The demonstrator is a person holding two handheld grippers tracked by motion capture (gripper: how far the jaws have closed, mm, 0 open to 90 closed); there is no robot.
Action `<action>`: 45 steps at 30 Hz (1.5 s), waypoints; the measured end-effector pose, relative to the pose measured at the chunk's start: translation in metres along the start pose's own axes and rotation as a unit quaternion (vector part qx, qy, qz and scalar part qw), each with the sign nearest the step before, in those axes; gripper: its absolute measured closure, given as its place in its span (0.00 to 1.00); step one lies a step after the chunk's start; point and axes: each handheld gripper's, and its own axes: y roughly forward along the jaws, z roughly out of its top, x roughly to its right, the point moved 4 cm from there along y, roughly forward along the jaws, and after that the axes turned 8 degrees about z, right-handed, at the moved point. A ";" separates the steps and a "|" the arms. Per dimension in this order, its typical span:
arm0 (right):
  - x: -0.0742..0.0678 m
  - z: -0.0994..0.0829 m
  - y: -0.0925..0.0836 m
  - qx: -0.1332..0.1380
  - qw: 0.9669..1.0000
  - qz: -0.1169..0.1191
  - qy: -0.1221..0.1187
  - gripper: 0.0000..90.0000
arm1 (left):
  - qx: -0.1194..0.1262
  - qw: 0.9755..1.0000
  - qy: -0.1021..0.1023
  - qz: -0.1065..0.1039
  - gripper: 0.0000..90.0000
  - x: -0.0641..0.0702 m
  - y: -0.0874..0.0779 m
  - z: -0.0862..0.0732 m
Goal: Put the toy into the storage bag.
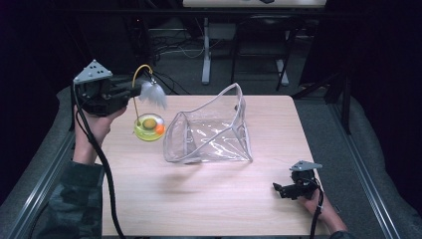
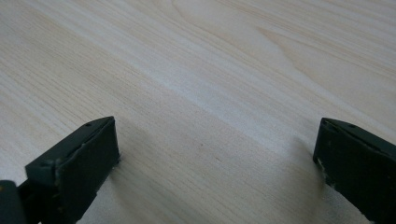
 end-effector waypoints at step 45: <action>0.000 0.000 0.000 -0.002 1.000 0.000 -0.001 0.00 | -0.029 0.996 0.038 -0.080 0.98 0.057 0.066 0.016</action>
